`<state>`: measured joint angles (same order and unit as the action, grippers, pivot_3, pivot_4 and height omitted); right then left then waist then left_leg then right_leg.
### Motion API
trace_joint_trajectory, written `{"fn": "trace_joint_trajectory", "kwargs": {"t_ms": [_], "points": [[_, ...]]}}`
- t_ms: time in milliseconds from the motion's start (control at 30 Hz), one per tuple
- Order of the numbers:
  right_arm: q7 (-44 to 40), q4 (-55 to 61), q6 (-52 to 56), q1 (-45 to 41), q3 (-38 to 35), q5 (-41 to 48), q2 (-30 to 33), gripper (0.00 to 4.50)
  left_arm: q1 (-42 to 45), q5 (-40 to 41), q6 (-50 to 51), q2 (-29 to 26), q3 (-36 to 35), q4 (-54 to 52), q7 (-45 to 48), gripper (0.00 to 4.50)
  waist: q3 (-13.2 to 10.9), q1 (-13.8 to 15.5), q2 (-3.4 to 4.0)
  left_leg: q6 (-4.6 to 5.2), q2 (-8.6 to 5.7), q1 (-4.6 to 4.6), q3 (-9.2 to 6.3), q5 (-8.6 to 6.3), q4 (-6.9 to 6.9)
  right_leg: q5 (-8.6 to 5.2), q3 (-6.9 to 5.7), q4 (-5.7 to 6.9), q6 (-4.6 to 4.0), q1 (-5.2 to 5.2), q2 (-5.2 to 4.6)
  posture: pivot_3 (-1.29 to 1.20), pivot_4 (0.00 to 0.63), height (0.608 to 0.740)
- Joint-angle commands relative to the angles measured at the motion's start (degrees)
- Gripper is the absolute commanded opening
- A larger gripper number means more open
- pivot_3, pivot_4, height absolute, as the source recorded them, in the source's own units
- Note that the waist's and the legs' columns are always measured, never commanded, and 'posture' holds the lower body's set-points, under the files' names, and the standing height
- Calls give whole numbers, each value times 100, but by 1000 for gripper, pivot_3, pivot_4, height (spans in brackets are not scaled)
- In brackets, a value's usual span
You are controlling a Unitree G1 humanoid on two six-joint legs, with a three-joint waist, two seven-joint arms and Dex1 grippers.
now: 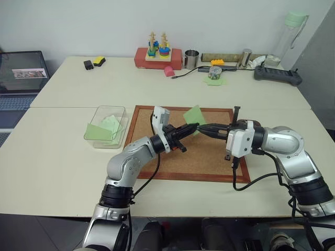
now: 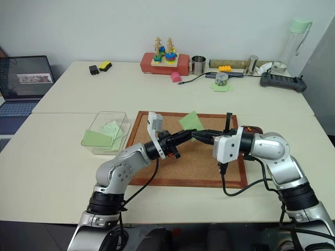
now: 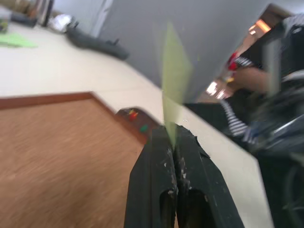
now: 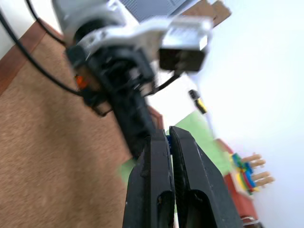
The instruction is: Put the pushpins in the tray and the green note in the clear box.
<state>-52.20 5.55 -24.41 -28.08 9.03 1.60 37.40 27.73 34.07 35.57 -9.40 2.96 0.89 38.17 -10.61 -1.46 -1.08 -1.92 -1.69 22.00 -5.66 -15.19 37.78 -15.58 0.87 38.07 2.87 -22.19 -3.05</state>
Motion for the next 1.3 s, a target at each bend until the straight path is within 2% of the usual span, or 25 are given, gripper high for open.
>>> {"fn": "trace_joint_trajectory", "kwargs": {"t_ms": [33, 167, 367, 667, 733, 767, 833, 867, 900, 1200, 1233, 1300], "points": [[211, 341, 284, 40, -400, 313, 52, 0, 9, -269, -300, 22, 76, 17, -21, 32, 0, 6, 0, 0, -2, 0, 0, 0, 0, 0, 1, 0, 0, 0, -1, 0, 150, 740], [631, 177, 1700, 314, -937, 445, 197, 0, -41, -361, -358, 3, 79, -56, 1, 32, 0, 26, 0, 2, -2, 1, 0, -1, 0, 0, 1, -1, 0, 1, -2, 0, 150, 740], [1352, -790, 3474, 374, -1271, -80, 511, 0, -138, -421, -359, -119, 133, -293, 79, 32, 0, 97, 1, 6, -3, 1, 5, -3, 2, 1, 5, 1, -1, 0, -2, 0, 150, 740], [1642, -1817, 4141, 180, -1099, -318, 424, 0, -231, -509, -351, -163, 240, -465, 63, 32, 1, 95, 1, 7, 1, 0, 17, -4, -3, 1, 10, -1, -1, -3, 0, 0, 150, 740], [1716, -1958, 4234, 114, -1116, -315, 393, 445, -255, -540, -358, -177, 245, -483, 51, 0, 1, 95, 1, 7, 1, 1, 17, -4, -2, 1, 9, 0, -1, -3, 0, 0, 150, 740], [1724, -1995, 4270, 90, -1124, -299, 384, 502, -265, -543, -358, -182, 243, -494, 48, 0, 1, 95, 2, 7, 1, 1, 17, -4, -2, 1, 10, 0, -1, -3, 0, 0, 150, 740], [1724, -2007, 4356, 62, -1147, -243, 358, 1057, -286, -535, -350, -196, 232, -522, 46, 0, 1, 95, 2, 7, 1, 0, 17, -4, -2, 1, 9, 1, -1, -3, 1, 0, 150, 740], [1725, -2001, 4381, 53, -1148, -229, 354, 1144, -291, -531, -346, -200, 226, -533, 43, 0, 1, 96, 2, 7, 1, 0, 16, -4, -2, 1, 8, 0, -1, -3, 1, 0, 150, 740], [1732, -1984, 4406, 49, -1150, -214, 348, 1446, -296, -528, -345, -204, 219, -543, 41, 0, 1, 96, 2, 7, 1, 0, 16, -4, -2, 1, 8, 0, -1, -3, 1, 0, 150, 740], [1710, -1641, 4752, 37, -1287, -53, 367, 3243, -236, -509, -330, -258, 180, -720, 18, 0, 1, 97, 2, 7, 1, 1, 15, -4, -2, 1, 7, 0, -1, -2, 1, 0, 150, 740], [1705, -1614, 4768, 37, -1291, -44, 376, 3395, -234, -502, -321, -268, 171, -741, 17, 0, 1, 97, 2, 7, 1, 1, 15, -4, -2, 1, 7, 0, -1, -2, 1, 0, 150, 740], [1706, -1598, 4764, 40, -1288, -33, 394, 3395, -231, -492, -308, -289, 157, -771, 15, 0, 1, 96, 2, 7, 1, 1, 15, -4, -2, 1, 7, 0, -1, -2, 1, 0, 150, 740]]}}
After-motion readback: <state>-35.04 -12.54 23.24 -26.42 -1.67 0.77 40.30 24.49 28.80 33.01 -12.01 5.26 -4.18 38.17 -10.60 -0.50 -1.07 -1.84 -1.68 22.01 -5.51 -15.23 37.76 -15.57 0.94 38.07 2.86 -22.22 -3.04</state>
